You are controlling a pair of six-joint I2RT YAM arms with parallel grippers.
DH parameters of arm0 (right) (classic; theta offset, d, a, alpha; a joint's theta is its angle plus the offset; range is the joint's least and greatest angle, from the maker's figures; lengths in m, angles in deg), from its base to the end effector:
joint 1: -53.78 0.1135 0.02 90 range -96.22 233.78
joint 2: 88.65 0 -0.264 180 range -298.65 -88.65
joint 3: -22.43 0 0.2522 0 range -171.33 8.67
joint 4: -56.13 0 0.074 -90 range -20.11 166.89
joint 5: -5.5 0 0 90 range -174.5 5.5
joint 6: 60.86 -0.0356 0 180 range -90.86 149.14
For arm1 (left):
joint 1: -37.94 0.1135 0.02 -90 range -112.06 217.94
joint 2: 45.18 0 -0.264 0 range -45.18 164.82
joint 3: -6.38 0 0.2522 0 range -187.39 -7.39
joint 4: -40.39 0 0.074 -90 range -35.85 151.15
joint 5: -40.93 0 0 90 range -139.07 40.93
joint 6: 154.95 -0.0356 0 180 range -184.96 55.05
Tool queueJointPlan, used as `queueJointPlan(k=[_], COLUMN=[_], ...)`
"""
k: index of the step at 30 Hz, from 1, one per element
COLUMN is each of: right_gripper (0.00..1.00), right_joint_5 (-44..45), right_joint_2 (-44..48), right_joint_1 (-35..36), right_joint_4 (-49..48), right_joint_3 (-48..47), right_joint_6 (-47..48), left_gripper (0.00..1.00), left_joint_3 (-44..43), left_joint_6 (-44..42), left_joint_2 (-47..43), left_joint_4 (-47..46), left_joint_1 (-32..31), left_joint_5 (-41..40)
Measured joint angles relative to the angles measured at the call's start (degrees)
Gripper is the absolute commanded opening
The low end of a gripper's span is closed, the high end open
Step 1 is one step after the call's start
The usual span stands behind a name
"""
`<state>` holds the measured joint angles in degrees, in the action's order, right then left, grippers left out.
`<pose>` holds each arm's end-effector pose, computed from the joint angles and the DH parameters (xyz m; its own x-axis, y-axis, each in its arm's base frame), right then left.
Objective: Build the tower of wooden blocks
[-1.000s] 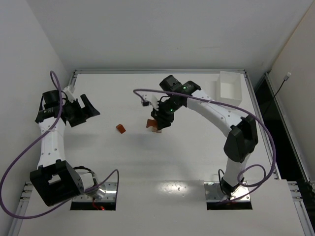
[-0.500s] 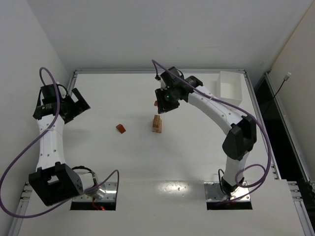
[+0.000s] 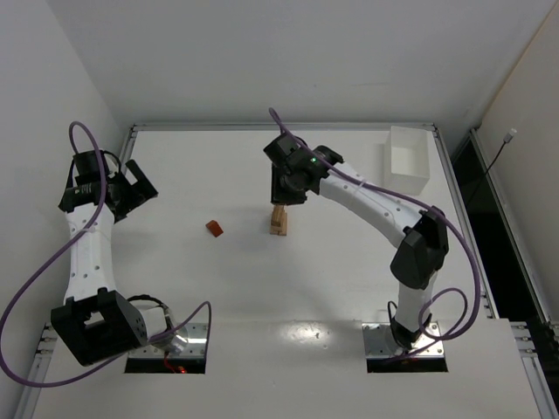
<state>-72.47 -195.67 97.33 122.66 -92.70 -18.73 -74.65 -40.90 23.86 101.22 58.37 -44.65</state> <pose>0.2979 0.2729 0.3088 -0.8553 0.1877 -0.4830 0.0589 0.9613 0.2693 0.2299 0.0827 0.3300 -0.5218 -0.6280 -0.5774 -0.5619 0.7623 -0.3212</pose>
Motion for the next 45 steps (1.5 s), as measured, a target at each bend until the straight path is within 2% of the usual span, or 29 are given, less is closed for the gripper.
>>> queueJointPlan(k=[6,19,35,45], right_gripper=[0.00,0.00,0.00,0.00], right_joint_5=[3.3,9.3,10.5,10.2], right_joint_2=[-2.1,-11.4,-11.6,-12.0], right_joint_1=[3.2,3.6,3.6,3.6], right_joint_4=[0.0,0.3,1.8,1.8], right_joint_3=[0.0,-1.3,-2.4,-2.4], right_joint_6=[-3.4,-5.6,-12.0,-12.8], left_gripper=[1.00,1.00,1.00,1.00], left_joint_3=[0.0,1.6,2.5,2.7], left_joint_6=[0.2,0.3,0.5,0.6], left_joint_2=[0.0,-0.1,-0.1,-0.1], left_joint_4=[0.0,-0.1,-1.1,-1.3], left_joint_1=[0.0,0.0,0.0,0.0], left_joint_5=[0.0,0.3,0.7,0.7])
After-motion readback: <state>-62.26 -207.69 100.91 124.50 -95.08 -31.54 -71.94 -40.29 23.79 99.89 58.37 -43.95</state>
